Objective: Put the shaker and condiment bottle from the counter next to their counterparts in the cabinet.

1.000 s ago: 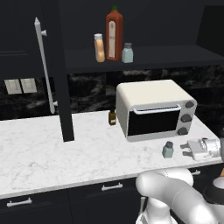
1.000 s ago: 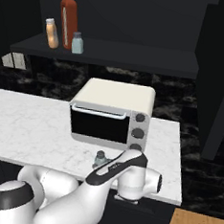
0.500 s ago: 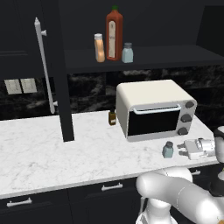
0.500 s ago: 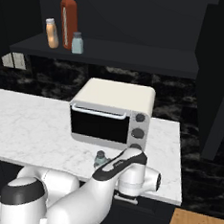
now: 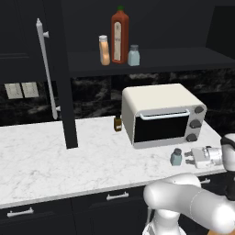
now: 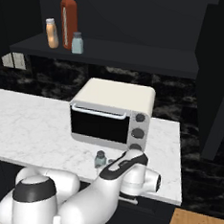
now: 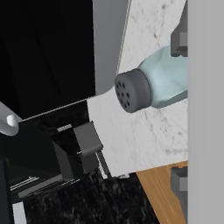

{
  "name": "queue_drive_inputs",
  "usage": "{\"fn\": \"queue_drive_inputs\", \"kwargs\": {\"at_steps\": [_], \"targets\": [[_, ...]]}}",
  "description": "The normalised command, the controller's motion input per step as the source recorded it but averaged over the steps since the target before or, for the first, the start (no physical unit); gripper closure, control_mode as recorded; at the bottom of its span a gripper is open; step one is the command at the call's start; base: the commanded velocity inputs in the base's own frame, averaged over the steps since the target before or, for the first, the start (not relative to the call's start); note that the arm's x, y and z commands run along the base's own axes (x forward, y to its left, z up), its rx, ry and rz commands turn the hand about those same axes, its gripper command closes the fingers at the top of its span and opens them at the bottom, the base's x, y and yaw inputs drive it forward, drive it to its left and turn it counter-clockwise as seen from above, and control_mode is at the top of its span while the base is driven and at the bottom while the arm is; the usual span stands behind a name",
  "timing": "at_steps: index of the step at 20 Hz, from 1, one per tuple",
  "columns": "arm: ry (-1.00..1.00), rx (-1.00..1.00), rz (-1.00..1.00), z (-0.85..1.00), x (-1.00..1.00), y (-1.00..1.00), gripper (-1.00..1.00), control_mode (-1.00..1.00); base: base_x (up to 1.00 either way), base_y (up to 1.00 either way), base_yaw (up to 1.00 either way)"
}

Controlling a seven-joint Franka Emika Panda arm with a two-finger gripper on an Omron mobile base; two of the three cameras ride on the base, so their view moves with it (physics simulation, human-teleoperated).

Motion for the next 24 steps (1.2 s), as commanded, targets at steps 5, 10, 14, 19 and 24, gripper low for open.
{"fn": "queue_drive_inputs", "kwargs": {"at_steps": [5,10,14,19,24], "targets": [[-0.05,0.00,0.00,-0.12,0.12,-0.10,-1.00,-1.00,0.00,0.00,0.00],[-0.04,0.00,0.00,-0.11,0.15,-0.02,-1.00,-1.00,0.00,0.00,0.00],[-0.01,0.00,0.00,-0.07,0.13,0.00,-1.00,-1.00,0.00,0.00,0.00],[0.00,0.00,0.00,-0.03,0.12,0.00,-1.00,-1.00,0.00,0.00,0.00],[0.00,0.01,0.03,-0.07,0.21,0.00,-1.00,-1.00,0.00,0.00,0.00]]}}
